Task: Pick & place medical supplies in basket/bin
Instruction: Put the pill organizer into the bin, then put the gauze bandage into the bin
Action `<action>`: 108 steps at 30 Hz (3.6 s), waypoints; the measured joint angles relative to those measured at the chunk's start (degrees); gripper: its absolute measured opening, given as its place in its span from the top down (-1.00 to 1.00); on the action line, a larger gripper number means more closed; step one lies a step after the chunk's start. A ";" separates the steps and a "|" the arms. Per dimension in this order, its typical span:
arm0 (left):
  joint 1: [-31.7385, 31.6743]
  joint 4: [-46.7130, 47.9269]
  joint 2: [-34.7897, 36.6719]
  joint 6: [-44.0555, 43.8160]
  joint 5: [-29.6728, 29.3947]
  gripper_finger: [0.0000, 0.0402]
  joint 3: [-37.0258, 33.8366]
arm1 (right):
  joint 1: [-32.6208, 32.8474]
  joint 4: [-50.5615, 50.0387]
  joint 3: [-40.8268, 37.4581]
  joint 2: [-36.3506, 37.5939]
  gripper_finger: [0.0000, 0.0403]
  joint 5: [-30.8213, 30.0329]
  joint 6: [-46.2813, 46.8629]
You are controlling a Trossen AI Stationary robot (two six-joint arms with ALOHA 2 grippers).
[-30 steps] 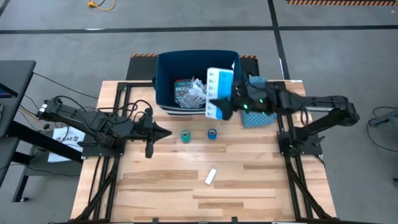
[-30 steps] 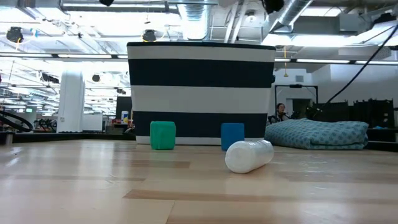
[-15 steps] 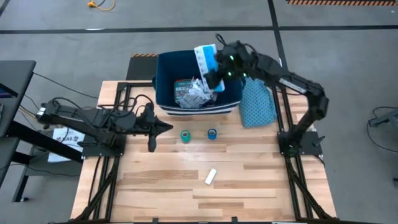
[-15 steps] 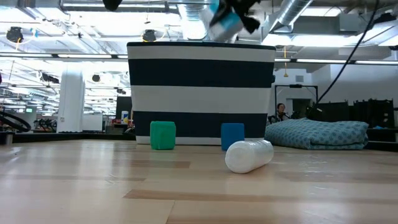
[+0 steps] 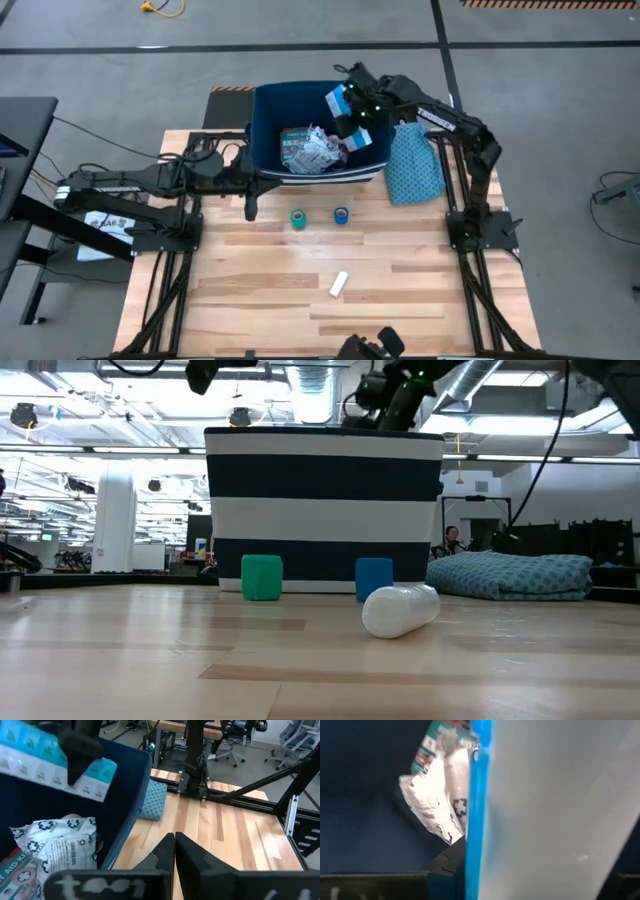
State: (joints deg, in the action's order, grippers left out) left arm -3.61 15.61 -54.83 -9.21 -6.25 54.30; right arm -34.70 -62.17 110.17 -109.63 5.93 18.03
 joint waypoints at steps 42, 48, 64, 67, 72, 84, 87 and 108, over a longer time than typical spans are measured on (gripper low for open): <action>-0.97 1.77 0.04 -0.88 3.01 1.00 0.02 | 6.97 -2.34 0.71 -5.52 -0.33 -9.04 -1.67; -0.97 2.08 0.04 -1.13 3.22 1.00 0.02 | 7.34 -4.83 9.47 -5.39 -0.33 -9.08 -2.31; 1.44 3.44 0.07 -1.13 3.38 1.00 0.04 | 16.26 -8.98 23.35 1.85 -0.33 -12.86 -10.52; 1.48 3.44 0.07 -1.16 3.38 1.00 0.04 | 19.14 -10.26 23.33 3.00 -0.33 -14.89 -11.13; 1.48 3.51 0.07 -1.35 3.59 1.00 0.04 | 24.40 -14.53 23.28 3.37 -0.33 -15.50 -13.30; 3.01 4.82 0.07 -2.87 4.56 1.00 0.04 | 38.96 -25.76 23.11 1.39 -0.33 -15.30 -16.68; 4.32 4.82 0.07 -3.01 4.63 1.00 0.04 | 42.50 -25.66 23.41 0.63 -0.33 -15.27 -17.05; 30.93 -0.79 0.56 -11.05 -9.95 1.00 -7.57 | 57.90 -26.25 23.19 -19.48 -0.33 -14.66 -16.59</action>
State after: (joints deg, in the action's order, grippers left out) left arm 27.32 14.82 -54.27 -20.26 -16.20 46.74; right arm 23.21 -88.42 133.36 -129.11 -8.73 1.43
